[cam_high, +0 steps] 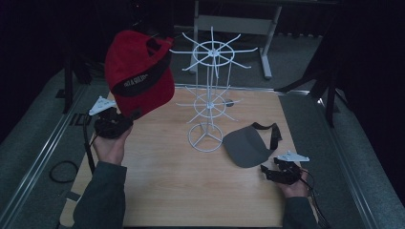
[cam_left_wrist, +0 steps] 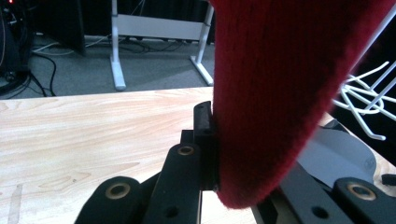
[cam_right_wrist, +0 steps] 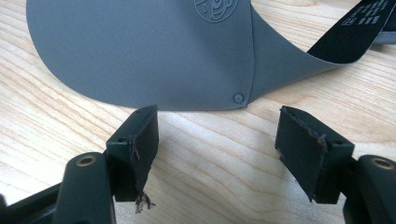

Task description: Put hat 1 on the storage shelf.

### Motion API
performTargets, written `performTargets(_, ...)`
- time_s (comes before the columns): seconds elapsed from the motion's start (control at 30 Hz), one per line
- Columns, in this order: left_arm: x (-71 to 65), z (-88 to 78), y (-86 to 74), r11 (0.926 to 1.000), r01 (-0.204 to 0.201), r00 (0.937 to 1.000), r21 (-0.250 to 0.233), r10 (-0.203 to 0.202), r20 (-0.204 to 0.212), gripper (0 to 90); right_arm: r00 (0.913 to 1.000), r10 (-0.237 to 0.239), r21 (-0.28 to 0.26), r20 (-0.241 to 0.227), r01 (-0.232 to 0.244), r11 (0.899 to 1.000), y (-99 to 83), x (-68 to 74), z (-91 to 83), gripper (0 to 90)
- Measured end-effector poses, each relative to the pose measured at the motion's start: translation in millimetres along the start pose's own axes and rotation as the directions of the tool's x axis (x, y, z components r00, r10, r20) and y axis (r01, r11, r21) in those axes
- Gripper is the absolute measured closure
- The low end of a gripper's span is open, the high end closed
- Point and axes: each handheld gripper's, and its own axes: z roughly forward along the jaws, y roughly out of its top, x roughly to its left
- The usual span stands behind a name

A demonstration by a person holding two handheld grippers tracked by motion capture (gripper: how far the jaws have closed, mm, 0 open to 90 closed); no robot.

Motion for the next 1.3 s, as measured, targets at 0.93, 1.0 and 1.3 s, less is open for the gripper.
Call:
performTargets(0.93, -23.9, -9.8, 11.0, 0.9982, -0.054, 0.9982, -0.026, 0.055, 0.024, 85.8, 1.0000, 0.002, 0.000, 0.000, -0.002, 1.000, 0.0, 0.1, 0.0, 30.0)
performTargets(1.0, -25.4, -6.1, 8.1, 0.9980, -0.061, 0.9979, -0.015, 0.062, 0.020, 85.8, 1.0000, 0.002, -0.001, 0.000, -0.002, 1.000, 0.0, 0.1, 0.1, 29.9)
performTargets(1.3, -27.6, 11.1, -10.3, 0.9957, -0.084, 0.9962, 0.039, 0.085, -0.021, 85.7, 1.0000, 0.001, 0.000, 0.000, -0.001, 1.000, 0.0, 0.1, 0.0, 29.9)
